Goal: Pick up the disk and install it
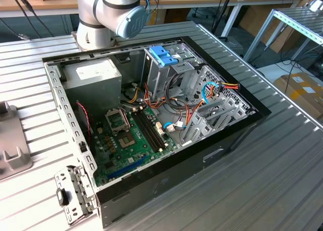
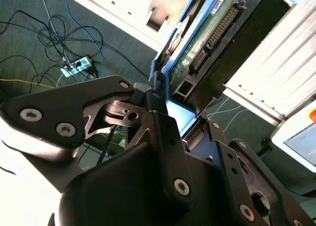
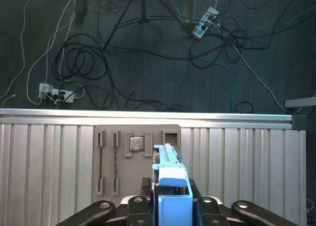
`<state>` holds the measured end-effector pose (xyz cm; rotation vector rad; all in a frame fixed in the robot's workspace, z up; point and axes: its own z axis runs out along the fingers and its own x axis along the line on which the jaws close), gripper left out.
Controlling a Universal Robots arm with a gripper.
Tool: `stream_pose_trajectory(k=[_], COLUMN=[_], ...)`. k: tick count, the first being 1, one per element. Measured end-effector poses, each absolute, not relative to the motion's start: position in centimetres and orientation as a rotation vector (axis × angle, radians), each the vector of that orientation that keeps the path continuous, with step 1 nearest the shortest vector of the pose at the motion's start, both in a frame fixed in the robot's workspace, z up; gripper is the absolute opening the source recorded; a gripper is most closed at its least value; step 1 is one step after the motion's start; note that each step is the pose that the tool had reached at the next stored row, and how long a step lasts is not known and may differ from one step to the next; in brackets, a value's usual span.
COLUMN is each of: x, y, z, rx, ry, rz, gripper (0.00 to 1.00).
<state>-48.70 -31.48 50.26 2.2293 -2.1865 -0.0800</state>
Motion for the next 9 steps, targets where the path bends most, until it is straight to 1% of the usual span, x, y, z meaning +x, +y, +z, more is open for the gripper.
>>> stream_pose_trajectory(k=[9], x=[-48.39], y=[-31.48], z=[50.26], rx=[2.229], ry=[-2.186], rz=[-0.08], gripper=[0.37])
